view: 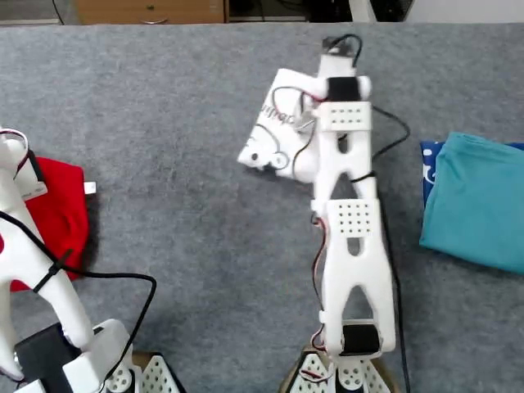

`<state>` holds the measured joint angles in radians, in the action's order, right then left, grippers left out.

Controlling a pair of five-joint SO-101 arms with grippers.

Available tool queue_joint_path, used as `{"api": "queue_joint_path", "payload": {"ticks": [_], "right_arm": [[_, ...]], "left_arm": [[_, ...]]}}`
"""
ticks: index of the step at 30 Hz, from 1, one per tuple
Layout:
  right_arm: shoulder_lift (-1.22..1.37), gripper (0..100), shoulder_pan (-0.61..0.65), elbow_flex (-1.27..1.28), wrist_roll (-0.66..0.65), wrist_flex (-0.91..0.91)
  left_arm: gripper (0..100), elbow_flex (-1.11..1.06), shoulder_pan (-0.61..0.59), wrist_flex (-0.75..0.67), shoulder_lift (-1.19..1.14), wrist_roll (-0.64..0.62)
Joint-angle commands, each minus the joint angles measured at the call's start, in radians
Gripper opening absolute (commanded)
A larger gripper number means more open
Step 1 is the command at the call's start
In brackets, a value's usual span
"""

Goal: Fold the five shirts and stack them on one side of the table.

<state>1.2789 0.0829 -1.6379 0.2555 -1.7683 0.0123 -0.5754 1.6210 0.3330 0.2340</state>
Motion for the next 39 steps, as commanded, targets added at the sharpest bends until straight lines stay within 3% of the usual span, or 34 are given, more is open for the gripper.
{"api": "queue_joint_path", "payload": {"ticks": [1, 5, 15, 20, 34, 39], "right_arm": [[-0.142, 0.1, -0.045, 0.001, -0.092, -0.02], [-0.262, 0.1, -0.088, 0.13, -0.181, -0.02], [-0.819, 0.1, -0.229, 0.828, -0.394, -0.018], [-1.05, 0.1, -0.321, 1.049, -0.506, -0.005], [-1.178, 0.1, -0.602, 1.161, -0.732, 0.066], [-1.176, 0.1, -0.679, 1.265, -0.793, 0.219]], "left_arm": [[2, 0.008, 0.0, -0.014, 0.036, 0.005], [2, 0.026, 0.003, -0.011, 0.036, 0.005], [2, 0.051, 0.009, -0.012, 0.036, 0.005], [2, 0.048, 0.009, -0.009, 0.028, 0.005], [2, 0.048, 0.012, -0.012, 0.027, 0.005], [2, 0.048, 0.012, -0.014, 0.027, 0.005]]}}
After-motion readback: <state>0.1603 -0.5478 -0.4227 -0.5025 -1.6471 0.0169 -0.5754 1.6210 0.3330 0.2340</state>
